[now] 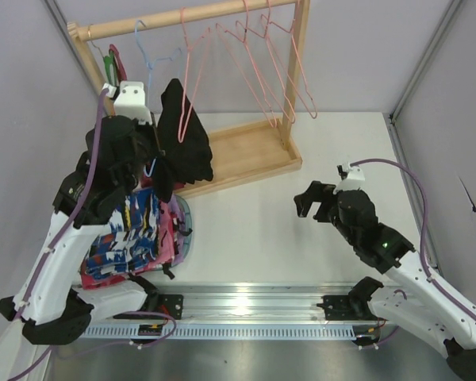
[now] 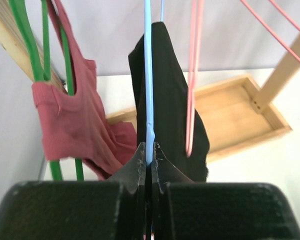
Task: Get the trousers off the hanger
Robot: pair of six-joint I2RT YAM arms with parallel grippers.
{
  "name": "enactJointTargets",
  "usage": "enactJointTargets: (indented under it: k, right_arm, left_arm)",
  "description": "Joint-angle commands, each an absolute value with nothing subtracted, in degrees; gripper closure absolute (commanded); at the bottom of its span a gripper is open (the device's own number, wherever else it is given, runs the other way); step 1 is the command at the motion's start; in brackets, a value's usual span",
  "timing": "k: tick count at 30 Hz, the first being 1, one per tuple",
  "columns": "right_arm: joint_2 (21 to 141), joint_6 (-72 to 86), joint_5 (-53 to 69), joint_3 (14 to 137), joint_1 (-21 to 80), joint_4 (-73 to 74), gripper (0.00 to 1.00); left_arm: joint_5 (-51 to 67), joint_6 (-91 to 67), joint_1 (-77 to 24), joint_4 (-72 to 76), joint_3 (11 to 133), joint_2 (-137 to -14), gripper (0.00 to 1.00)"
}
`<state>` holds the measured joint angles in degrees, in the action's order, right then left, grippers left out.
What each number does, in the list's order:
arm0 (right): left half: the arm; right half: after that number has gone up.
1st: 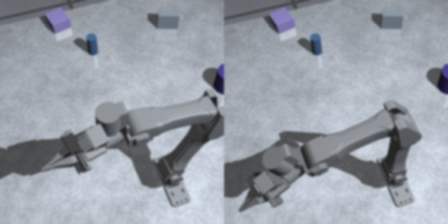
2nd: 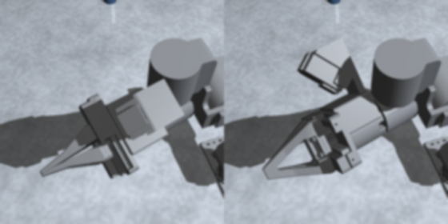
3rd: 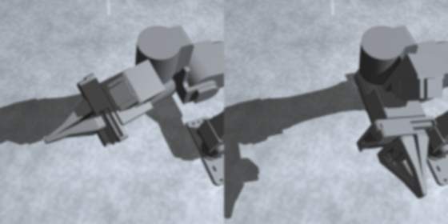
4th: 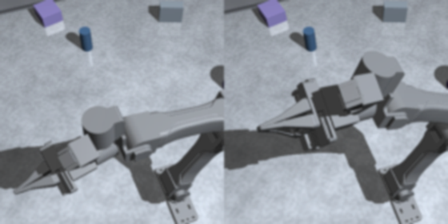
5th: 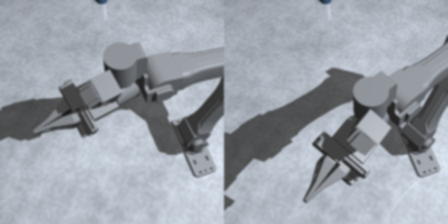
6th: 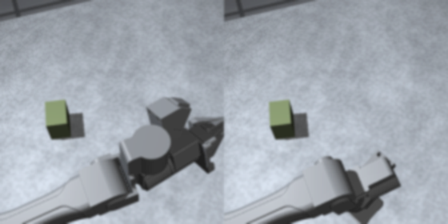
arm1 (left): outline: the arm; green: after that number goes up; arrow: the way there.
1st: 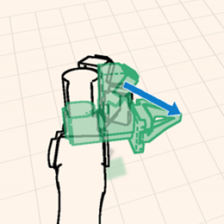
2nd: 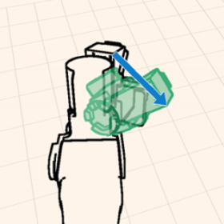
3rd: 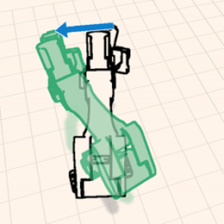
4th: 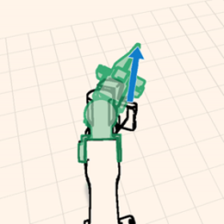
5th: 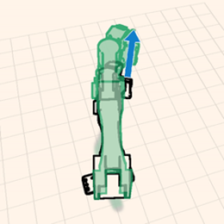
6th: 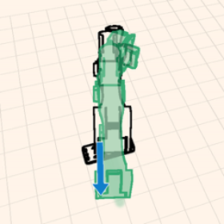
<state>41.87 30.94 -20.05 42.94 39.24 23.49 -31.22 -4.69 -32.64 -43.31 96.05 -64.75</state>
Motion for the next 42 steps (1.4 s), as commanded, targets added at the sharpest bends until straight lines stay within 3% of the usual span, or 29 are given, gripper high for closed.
enactJointTargets:
  k: [1,13,21,31,42]
  right_arm:
    - [41.2,23.5,-10.5,41.3,39.6,15.2,0.01]
    - [44.0,9.1,-0.9,47.0,49.4,5.4,0.0]
    - [56.5,2.7,-8.8,57.3,62.2,0.7,0.01]
    - [67.0,14.0,-19.9,75.7,64.4,2.0,0.01]
    - [72.9,26.3,-17.9,84.4,62.7,-3.1,0.03]
  left_arm:
    - [-30.4,-7.1,-34.9,-39.9,95.7,-61.6,1.0]
    - [-27.4,-12.8,-38.1,-43.1,88.3,-54.4,1.0]
    - [-27.7,-17.7,-43.5,-42.3,84.4,-51.9,1.0]
    - [-36.5,-19.0,-52.0,-38.7,82.0,-52.1,1.0]
    - [-36.3,-19.0,-53.9,-31.6,75.1,-48.6,1.0]
